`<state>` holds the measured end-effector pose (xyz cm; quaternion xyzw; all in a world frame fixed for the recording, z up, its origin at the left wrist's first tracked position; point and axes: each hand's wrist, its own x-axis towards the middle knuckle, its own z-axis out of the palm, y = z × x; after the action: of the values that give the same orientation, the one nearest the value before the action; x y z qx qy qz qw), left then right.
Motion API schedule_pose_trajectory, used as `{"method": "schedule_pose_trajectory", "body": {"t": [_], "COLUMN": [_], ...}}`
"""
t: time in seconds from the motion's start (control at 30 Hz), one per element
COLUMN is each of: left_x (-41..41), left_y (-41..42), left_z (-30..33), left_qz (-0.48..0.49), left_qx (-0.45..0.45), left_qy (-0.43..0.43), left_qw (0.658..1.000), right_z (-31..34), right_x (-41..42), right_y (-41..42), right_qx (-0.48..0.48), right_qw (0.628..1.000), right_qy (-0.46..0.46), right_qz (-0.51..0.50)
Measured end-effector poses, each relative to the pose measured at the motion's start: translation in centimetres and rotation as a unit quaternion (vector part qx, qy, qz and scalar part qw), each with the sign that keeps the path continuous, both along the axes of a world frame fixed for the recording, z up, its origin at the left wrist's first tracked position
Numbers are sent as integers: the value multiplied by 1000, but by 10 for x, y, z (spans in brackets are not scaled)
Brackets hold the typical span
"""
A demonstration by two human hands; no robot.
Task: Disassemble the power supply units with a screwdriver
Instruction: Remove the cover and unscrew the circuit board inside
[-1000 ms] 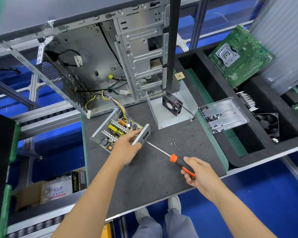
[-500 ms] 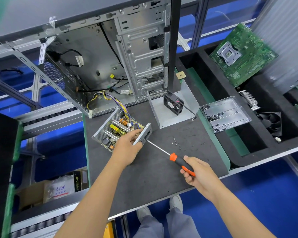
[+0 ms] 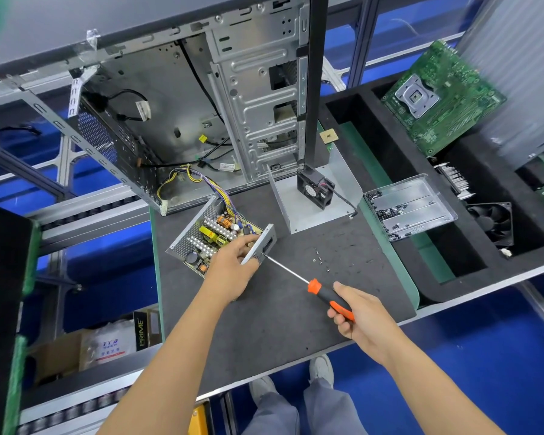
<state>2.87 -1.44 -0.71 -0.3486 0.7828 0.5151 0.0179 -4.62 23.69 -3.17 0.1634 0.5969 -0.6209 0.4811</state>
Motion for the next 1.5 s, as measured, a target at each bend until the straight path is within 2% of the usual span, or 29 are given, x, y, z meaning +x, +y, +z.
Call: {"method": "schedule_pose_trajectory", "body": {"t": [0.17,0.37,0.43,0.53,0.63,0.73,0.83,0.93,1.03,1.2,1.27,1.37,1.43,1.5], "left_x": [0,0,0,0,0,0,0,0,0,0,0,0,0,0], "left_y": [0,1,2,2,2,3,3,4,4,4,3,3,2,2], "left_z": [2,5,5,6,7,8,9,10,11,11,11,7,5,4], "left_qz": [1,-3,-3,0,-1,-2,-3,-6,-5,-3,0,7,7,6], "left_qx": [-1,-3,-5,-3,-3,-3,-3,-2,1,2,2,5,6,6], "left_qy": [-3,-2,-3,2,3,4,3,0,-2,-6,-7,-5,-5,-6], "left_qw": [1000,1000,1000,1000,1000,1000,1000,1000,1000,1000,1000,1000,1000,1000], "right_z": [2,2,5,13,11,11,16,21,18,10,12,15,12,5], "right_x": [0,8,9,5,0,1,-1,-4,-5,0,2,5,5,8], "right_y": [-2,3,0,-2,4,6,3,1,2,9,6,0,0,5], "right_qx": [3,-41,-49,9,33,-10,-76,-20,16,-11,0,42,48,18], "right_qw": [1000,994,996,999,997,998,992,997,1000,995,995,997,995,996], "right_qy": [-17,102,64,-20,10,62,1,-53,-5,102,100,32,50,88], "right_qz": [-1,-16,-37,31,62,-14,-99,-52,5,-11,2,58,67,24]}}
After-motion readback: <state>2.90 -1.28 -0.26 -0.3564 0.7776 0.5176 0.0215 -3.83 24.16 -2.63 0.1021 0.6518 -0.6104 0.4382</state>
